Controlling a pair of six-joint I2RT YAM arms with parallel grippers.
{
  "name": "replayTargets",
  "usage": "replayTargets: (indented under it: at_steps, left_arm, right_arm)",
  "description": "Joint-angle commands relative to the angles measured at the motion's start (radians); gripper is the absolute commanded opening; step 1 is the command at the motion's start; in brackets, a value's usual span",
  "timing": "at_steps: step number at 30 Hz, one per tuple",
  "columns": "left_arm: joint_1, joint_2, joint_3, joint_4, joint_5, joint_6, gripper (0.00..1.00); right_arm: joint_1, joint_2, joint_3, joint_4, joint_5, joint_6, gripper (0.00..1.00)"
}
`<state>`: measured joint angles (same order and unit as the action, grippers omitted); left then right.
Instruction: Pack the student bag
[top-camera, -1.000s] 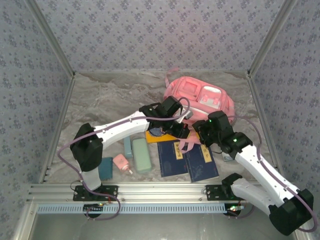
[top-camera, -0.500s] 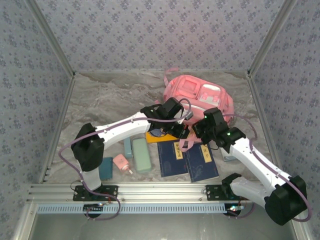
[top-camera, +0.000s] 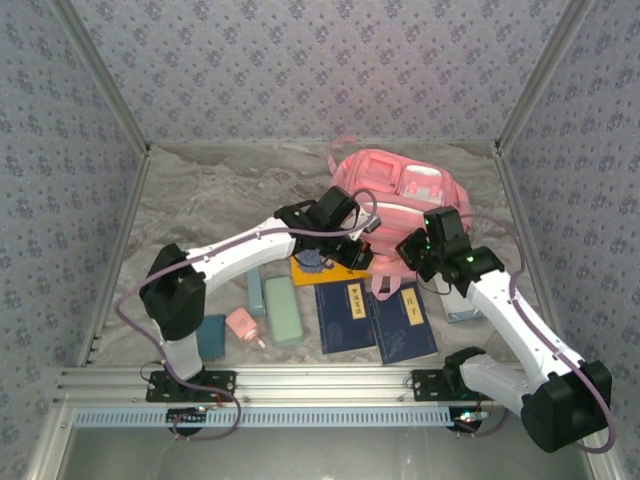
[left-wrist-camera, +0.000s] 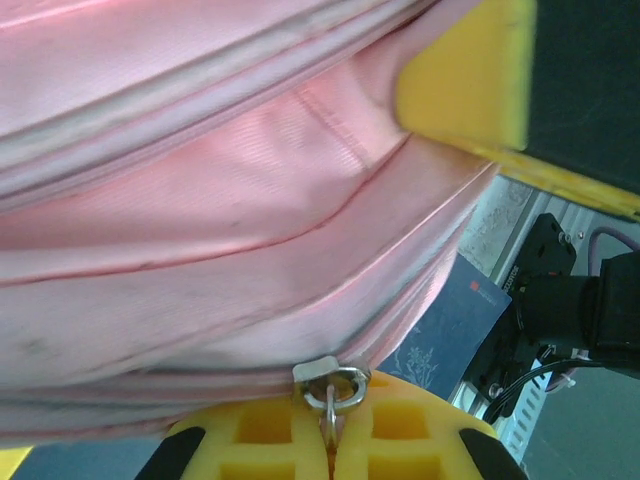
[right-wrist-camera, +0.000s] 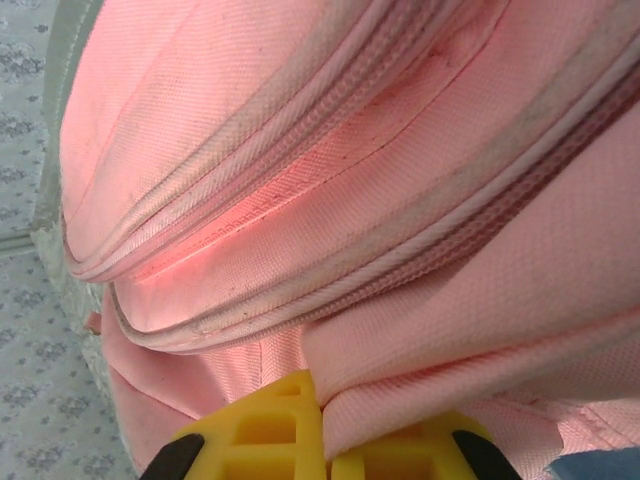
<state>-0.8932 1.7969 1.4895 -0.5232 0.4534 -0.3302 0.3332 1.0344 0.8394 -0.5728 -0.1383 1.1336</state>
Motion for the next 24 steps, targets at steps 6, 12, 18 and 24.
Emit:
replayTargets:
  at_steps: [6,12,18,24]
  left_arm:
    - [0.112,-0.077,-0.018,-0.067,-0.003,0.034,0.0]
    - [0.125,-0.12,-0.057,-0.056,-0.004,0.027,0.0]
    - [0.126,-0.207,-0.142,-0.032,-0.019,0.01,0.0]
    - [0.141,-0.258,-0.194,-0.045,-0.052,0.022,0.0]
  right_arm:
    - [-0.102,0.008,0.096,-0.153,0.067,-0.309,0.0]
    - [-0.105,0.0,0.136,-0.081,-0.054,-0.477,0.0]
    - [-0.076,0.012,0.195,-0.007,-0.192,-0.65,0.0]
    - [-0.053,0.084,0.332,-0.146,-0.113,-0.754,0.0]
